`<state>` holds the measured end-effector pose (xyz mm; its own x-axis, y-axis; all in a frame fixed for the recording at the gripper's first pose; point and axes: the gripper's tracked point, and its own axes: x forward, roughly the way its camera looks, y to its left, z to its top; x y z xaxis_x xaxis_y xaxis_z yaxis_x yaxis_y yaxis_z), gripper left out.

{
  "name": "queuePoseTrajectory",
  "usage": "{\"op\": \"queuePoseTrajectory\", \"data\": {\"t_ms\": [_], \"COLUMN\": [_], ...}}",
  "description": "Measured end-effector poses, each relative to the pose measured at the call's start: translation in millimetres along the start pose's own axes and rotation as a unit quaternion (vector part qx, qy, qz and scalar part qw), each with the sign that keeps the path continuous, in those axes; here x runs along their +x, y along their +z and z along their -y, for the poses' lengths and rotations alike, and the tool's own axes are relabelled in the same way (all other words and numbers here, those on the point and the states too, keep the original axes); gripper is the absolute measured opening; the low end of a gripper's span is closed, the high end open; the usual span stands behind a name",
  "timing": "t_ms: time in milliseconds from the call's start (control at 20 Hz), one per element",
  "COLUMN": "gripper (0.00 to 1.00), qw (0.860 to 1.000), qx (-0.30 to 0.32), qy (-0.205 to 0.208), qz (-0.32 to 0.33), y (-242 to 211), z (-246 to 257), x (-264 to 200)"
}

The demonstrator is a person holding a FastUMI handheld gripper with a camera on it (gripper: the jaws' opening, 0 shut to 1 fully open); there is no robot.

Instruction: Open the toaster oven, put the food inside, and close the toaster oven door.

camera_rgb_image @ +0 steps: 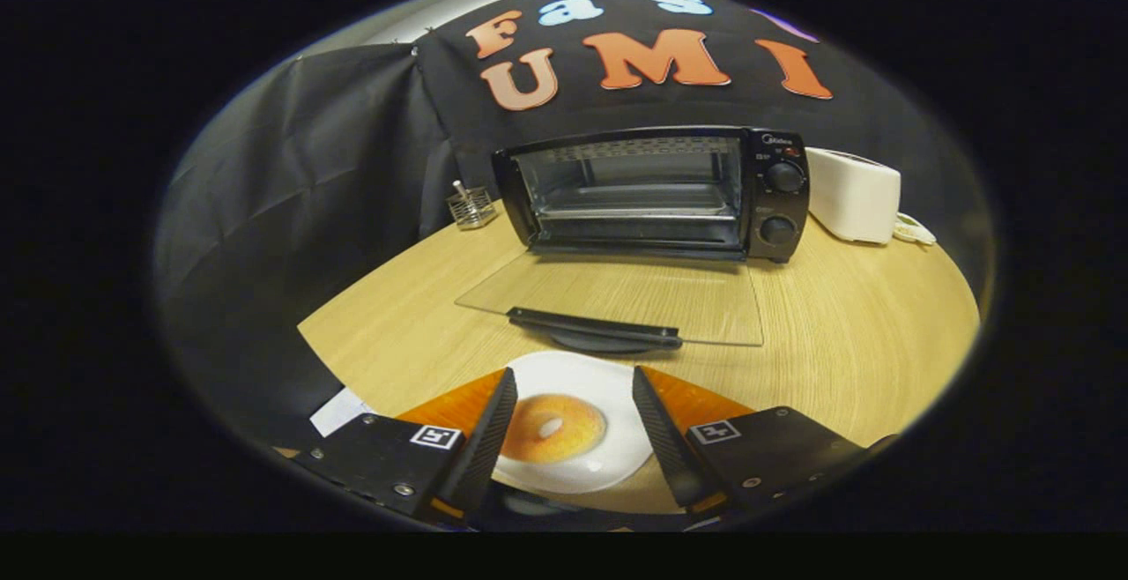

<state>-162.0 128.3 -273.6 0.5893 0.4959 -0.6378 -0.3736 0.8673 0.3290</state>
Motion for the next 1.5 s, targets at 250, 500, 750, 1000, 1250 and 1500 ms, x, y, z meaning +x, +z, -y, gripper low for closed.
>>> {"op": "queuePoseTrajectory", "data": {"t_ms": [250,500,750,1000,1250,1500], "gripper": [0.79,0.74,0.40,0.15,0.15,0.15], "qw": [0.999,0.998,0.998,0.996,0.979,0.944], "qx": [-0.033,-0.022,0.032,0.067,0.149,0.261], "qy": [0.036,0.039,0.049,0.066,0.098,0.124], "qz": [-0.022,-0.033,-0.036,0.010,0.094,0.161], "y": [-28.1,-31.8,-33.7,-6.2,59.3,121.4], "z": [-17.7,-16.6,-14.6,-25.3,-30.0,-26.5], "x": [-8.0,1.6,1.9,-3.8,-2.7,17.6]}}
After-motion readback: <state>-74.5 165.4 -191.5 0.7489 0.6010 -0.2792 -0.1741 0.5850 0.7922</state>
